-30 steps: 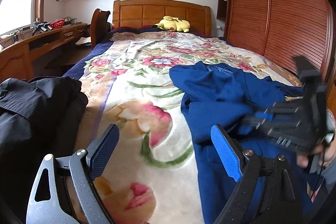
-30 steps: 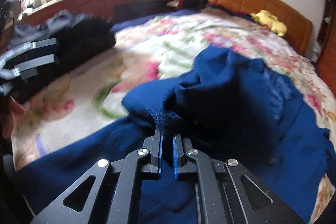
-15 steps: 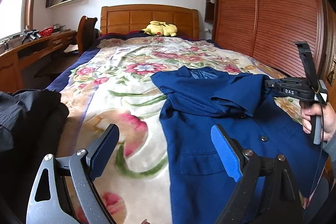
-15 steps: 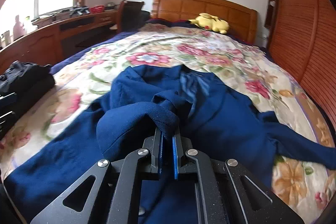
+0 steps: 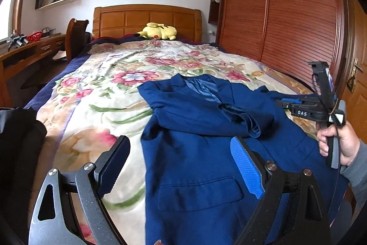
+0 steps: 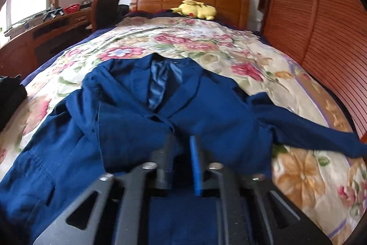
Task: Fold large clothes
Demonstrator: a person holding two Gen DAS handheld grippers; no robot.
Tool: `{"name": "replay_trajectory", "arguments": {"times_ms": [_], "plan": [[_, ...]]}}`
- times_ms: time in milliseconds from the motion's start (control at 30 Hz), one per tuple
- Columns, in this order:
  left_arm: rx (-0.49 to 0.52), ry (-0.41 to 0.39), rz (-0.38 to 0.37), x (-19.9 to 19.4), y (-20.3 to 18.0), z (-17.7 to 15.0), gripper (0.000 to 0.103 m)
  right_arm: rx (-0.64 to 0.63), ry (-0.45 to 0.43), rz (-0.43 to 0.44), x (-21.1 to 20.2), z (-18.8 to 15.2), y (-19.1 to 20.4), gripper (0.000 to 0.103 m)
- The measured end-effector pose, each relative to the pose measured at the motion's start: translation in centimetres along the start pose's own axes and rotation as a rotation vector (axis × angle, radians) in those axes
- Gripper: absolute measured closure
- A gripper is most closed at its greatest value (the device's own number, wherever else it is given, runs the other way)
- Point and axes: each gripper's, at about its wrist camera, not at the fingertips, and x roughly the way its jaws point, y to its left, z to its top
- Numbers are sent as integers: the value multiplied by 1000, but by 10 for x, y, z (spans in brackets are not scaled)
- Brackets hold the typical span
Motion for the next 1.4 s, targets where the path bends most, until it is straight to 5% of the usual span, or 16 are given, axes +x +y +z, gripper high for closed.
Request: {"name": "replay_trajectory", "arguments": {"times_ms": [100, 300, 700, 1033, 1200, 1400], "plan": [[5, 6, -6, 5, -5, 1, 13, -7, -13, 23, -4, 1, 0, 55], [6, 18, -4, 14, -9, 1, 13, -68, 5, 154, 12, 5, 16, 43], [16, 36, 42, 24, -10, -1, 13, -234, 107, 280, 64, 17, 53, 43], [6, 43, 70, 33, -7, 1, 13, -289, 141, 219, 90, 22, 51, 43], [13, 50, 68, 37, -9, 0, 13, -246, 92, 259, 78, 26, 38, 88], [35, 44, 82, 33, -13, -1, 13, -146, -6, 198, 44, 27, 4, 94]]}}
